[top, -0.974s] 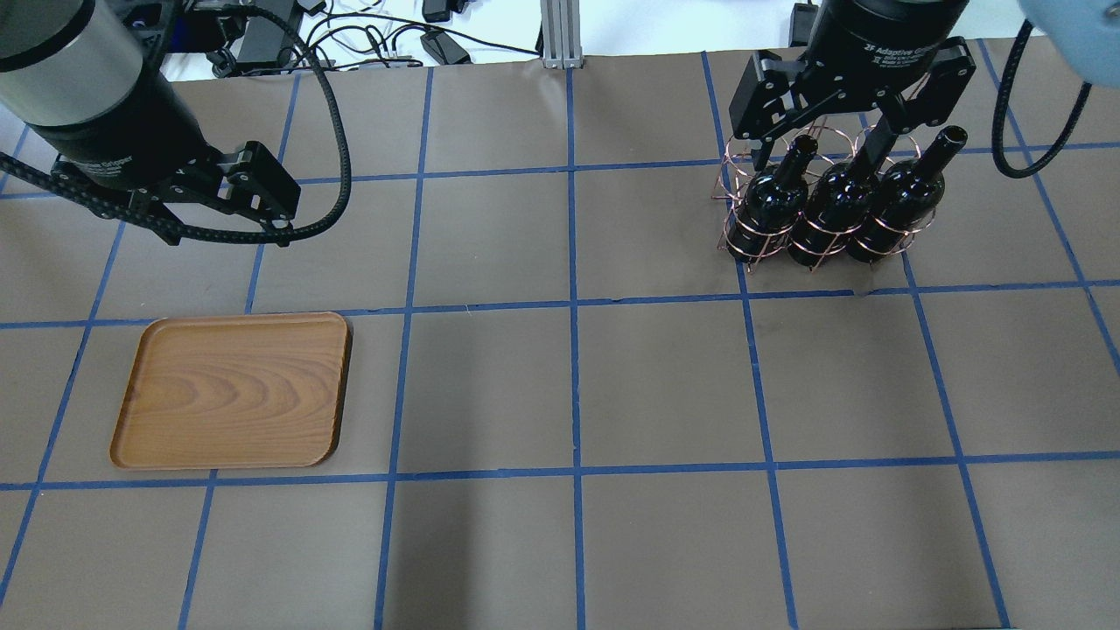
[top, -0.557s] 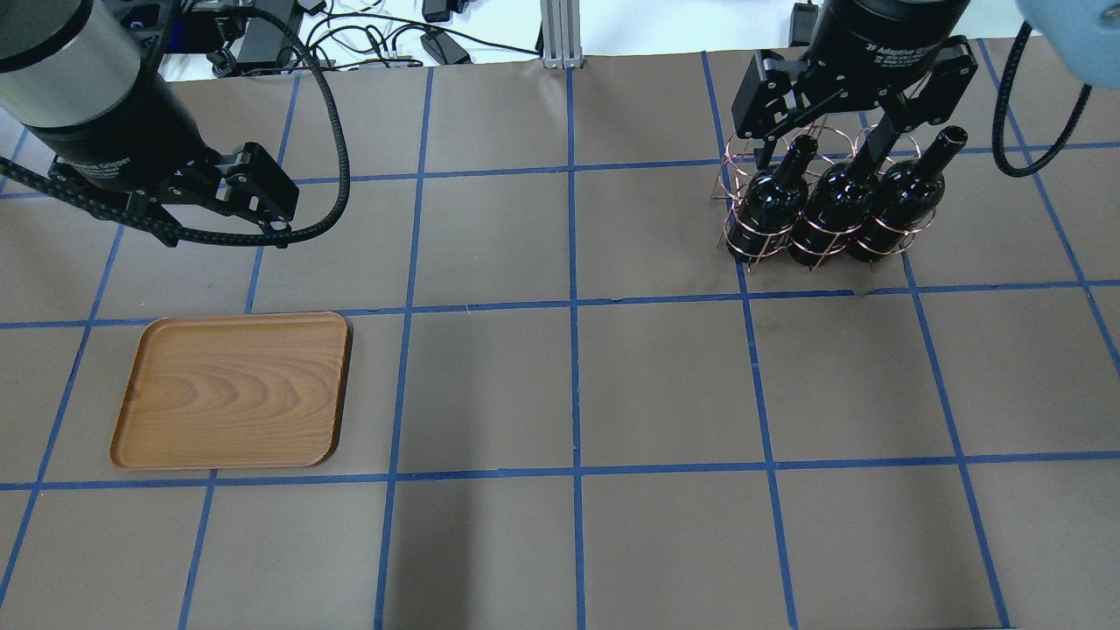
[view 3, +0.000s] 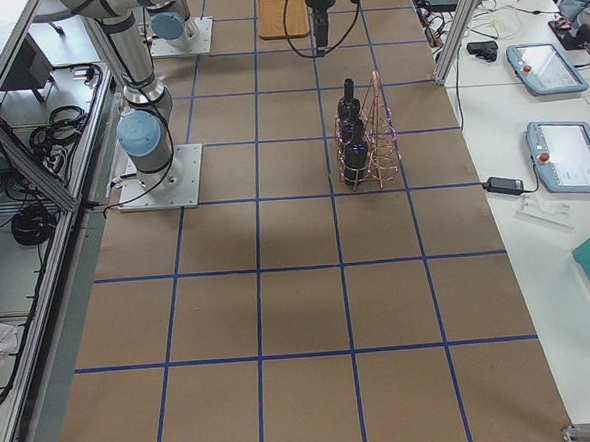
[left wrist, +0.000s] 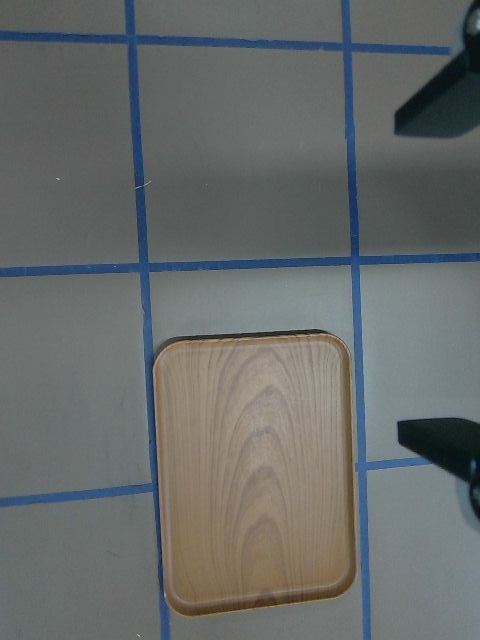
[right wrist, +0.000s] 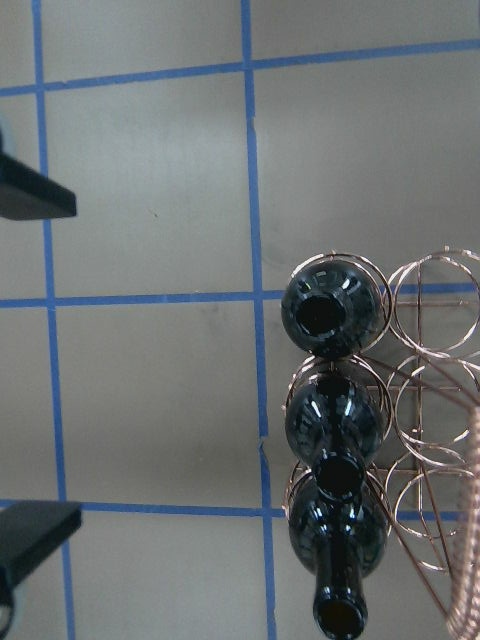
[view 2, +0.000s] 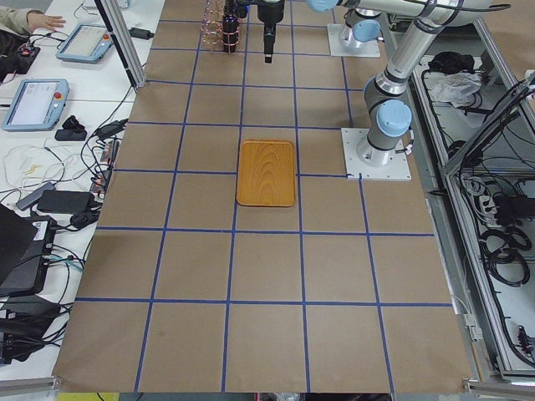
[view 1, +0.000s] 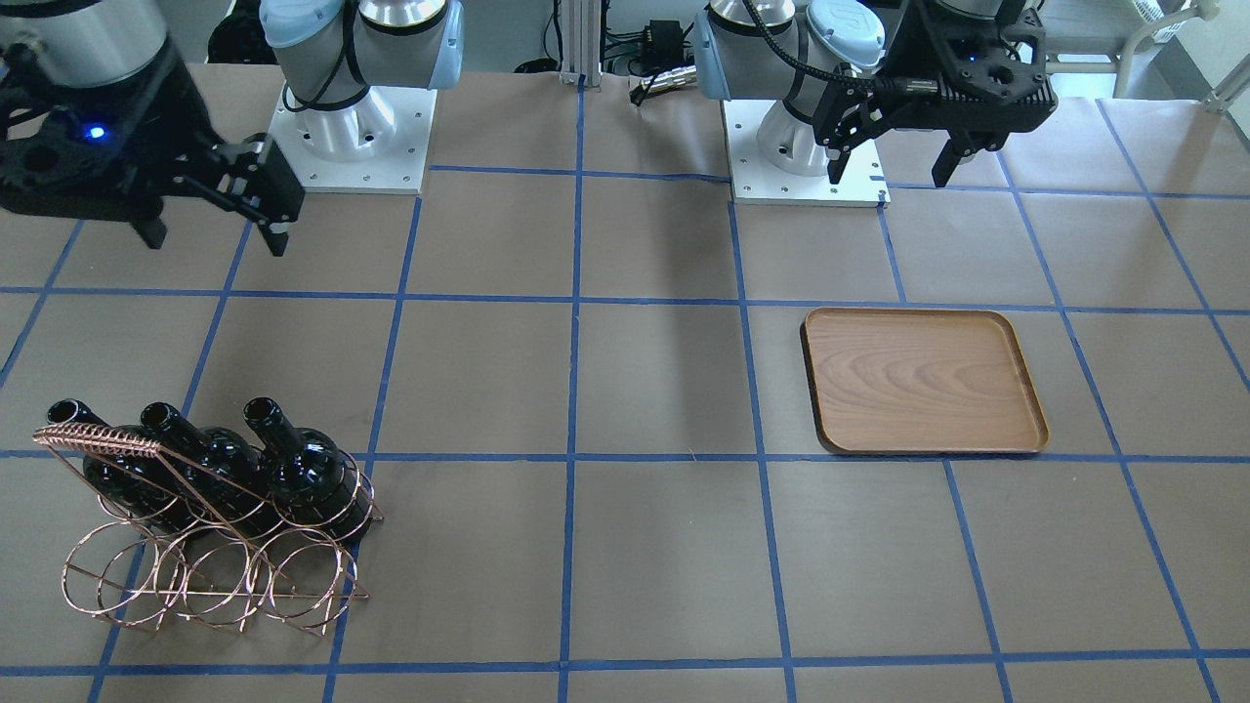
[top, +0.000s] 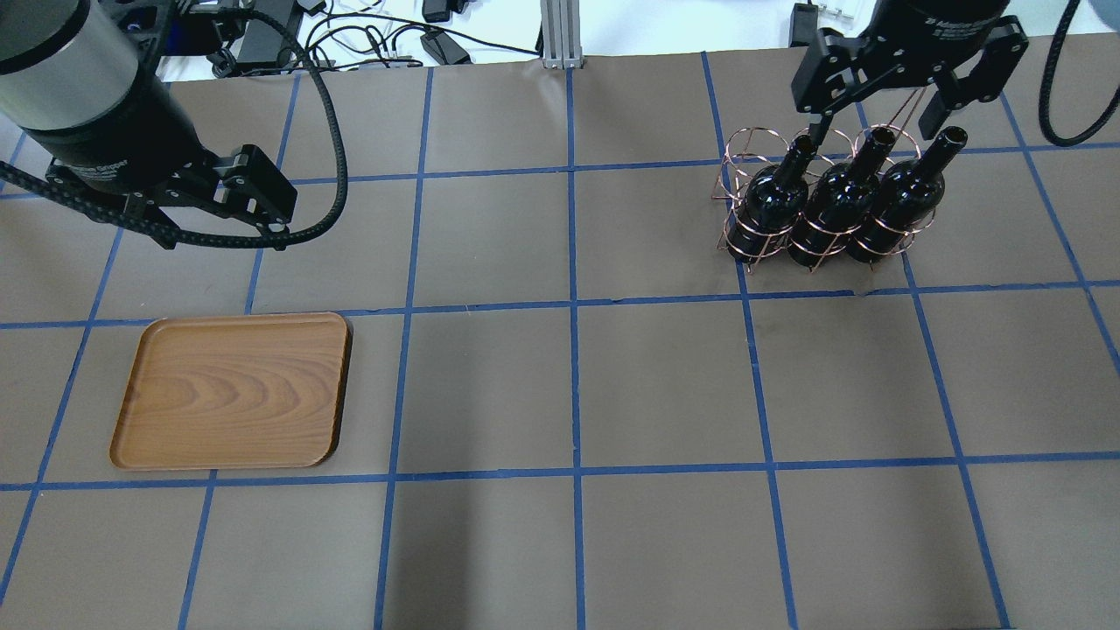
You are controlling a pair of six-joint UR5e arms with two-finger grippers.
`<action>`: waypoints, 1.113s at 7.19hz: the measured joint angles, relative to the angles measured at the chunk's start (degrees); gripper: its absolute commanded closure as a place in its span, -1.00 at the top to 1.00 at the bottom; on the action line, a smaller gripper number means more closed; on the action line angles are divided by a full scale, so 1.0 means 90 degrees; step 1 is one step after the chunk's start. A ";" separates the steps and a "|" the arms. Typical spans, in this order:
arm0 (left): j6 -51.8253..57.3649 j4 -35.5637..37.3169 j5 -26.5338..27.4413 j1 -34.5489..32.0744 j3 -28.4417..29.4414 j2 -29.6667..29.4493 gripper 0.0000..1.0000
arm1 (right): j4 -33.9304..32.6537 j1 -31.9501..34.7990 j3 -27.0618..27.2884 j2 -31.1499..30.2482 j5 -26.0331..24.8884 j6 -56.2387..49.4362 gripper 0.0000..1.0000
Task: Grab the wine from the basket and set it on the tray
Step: 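Lower the right gripper over the dark bottles in the copper rack, then close the right gripper on the neck of the nearest dark bottle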
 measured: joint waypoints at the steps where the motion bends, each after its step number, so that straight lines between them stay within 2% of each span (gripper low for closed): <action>1: 0.0001 -0.0001 0.0009 0.0001 0.0000 -0.0003 1.00 | -0.0166 -0.0298 -0.0029 0.0249 0.0032 -0.0236 0.93; 3: 0.0002 0.0006 -0.0018 -0.0025 -0.0007 -0.0011 1.00 | -0.0719 -0.0499 -0.0025 0.0825 0.0043 -0.0464 0.88; 4: -0.0005 0.0010 -0.0028 -0.0038 -0.0018 -0.0011 1.00 | -0.0941 -0.0514 -0.0022 0.1075 0.0035 -0.0494 0.79; 6: -0.0018 0.0011 -0.0017 -0.0047 -0.0046 -0.0006 1.00 | -0.1078 -0.0521 -0.0016 0.1385 -0.0004 -0.0526 0.48; 8: -0.0020 0.0002 -0.0003 -0.0044 -0.0056 -0.0005 1.00 | -0.1102 -0.0519 0.0055 0.1536 -0.0016 -0.0537 0.31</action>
